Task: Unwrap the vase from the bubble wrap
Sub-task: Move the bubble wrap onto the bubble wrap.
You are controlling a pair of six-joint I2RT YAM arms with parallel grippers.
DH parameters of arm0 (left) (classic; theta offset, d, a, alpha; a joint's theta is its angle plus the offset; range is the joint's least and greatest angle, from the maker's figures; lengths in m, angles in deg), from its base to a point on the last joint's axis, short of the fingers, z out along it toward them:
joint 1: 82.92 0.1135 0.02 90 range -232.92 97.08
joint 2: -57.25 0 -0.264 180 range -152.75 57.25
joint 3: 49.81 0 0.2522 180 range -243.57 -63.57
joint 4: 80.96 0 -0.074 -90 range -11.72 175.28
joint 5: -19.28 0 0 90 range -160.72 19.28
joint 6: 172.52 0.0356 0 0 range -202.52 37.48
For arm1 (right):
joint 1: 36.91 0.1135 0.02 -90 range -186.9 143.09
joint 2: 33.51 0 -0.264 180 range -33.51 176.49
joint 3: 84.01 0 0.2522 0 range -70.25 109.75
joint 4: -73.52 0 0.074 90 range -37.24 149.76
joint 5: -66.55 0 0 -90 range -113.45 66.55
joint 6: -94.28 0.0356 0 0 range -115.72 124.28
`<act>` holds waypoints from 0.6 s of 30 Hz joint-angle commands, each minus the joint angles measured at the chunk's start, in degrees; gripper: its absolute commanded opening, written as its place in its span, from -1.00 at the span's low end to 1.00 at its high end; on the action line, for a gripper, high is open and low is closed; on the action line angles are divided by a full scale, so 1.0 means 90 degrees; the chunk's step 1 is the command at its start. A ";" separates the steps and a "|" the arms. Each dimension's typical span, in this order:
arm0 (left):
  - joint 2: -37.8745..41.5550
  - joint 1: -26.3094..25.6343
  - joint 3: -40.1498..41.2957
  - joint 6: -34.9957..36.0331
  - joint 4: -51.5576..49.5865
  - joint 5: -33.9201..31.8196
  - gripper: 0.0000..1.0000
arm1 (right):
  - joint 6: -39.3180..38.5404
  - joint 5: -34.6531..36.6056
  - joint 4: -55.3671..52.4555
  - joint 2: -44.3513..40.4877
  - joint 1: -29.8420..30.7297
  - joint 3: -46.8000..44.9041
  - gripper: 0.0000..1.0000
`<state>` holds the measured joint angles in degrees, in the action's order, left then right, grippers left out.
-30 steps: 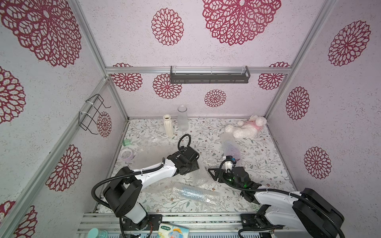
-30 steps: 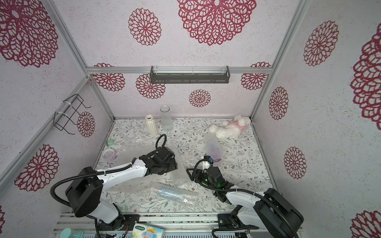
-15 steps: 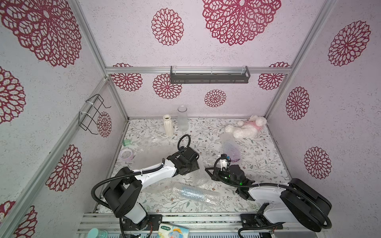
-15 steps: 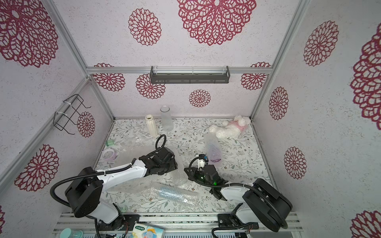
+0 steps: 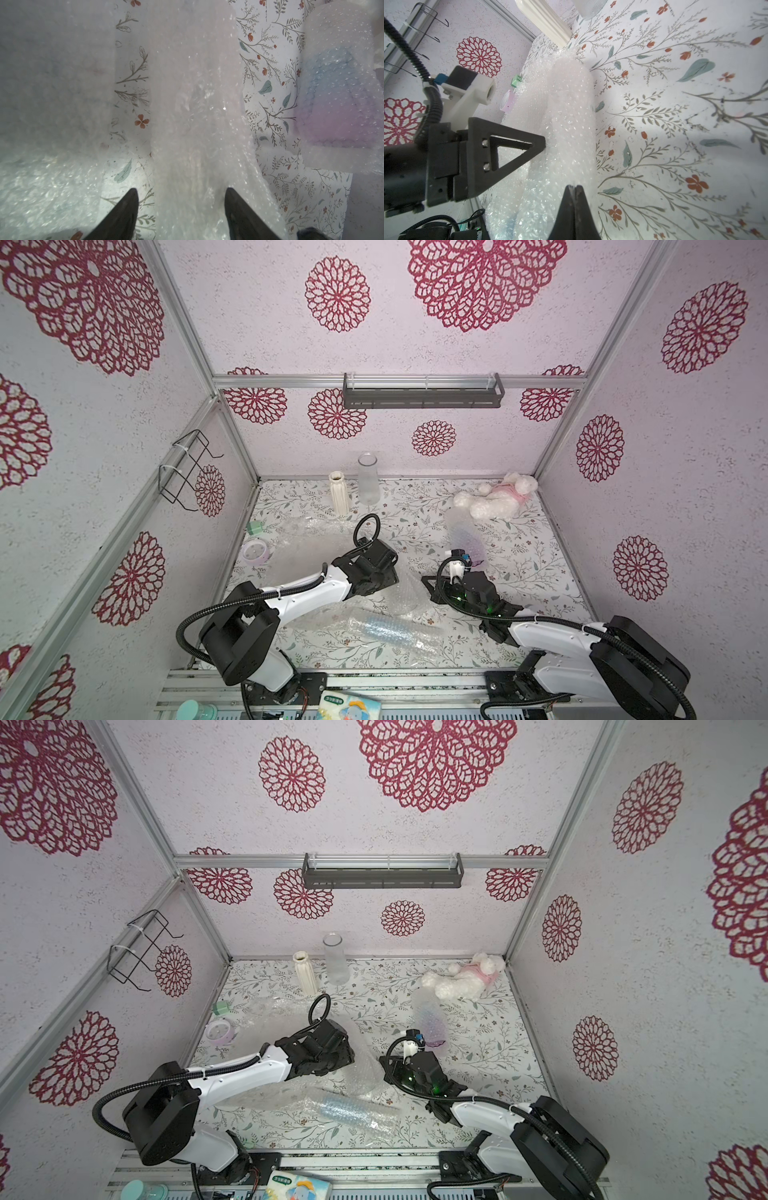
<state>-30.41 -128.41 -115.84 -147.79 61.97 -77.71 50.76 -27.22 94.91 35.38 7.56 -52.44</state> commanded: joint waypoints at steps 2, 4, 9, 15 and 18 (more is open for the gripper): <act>-0.0034 -0.0022 0.0256 -0.0085 -0.0592 -0.0023 0.36 | -0.0232 0.0364 -0.0015 -0.0164 0.0030 0.0120 -1.00; -0.0009 -0.0023 0.0288 -0.0092 -0.0567 -0.0028 0.36 | -0.0233 0.0413 0.0005 -0.0131 0.0030 0.0080 -1.00; 0.0024 -0.0023 0.0339 -0.0113 -0.0508 -0.0054 0.36 | -0.0252 0.0493 0.0010 -0.0132 0.0030 0.0047 -1.00; 0.0021 -0.0013 0.0288 -0.0056 -0.0389 -0.0044 0.36 | -0.0504 0.0427 -0.0144 -0.0334 0.0030 0.0174 -0.70; -0.0037 -0.0014 0.0167 0.0025 -0.0324 -0.0013 0.36 | -0.0906 0.0485 -0.0486 -0.0740 0.0030 0.0313 -0.11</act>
<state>-29.49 -128.41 -114.64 -148.51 62.91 -77.73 47.20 -24.66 91.55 32.56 7.67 -52.38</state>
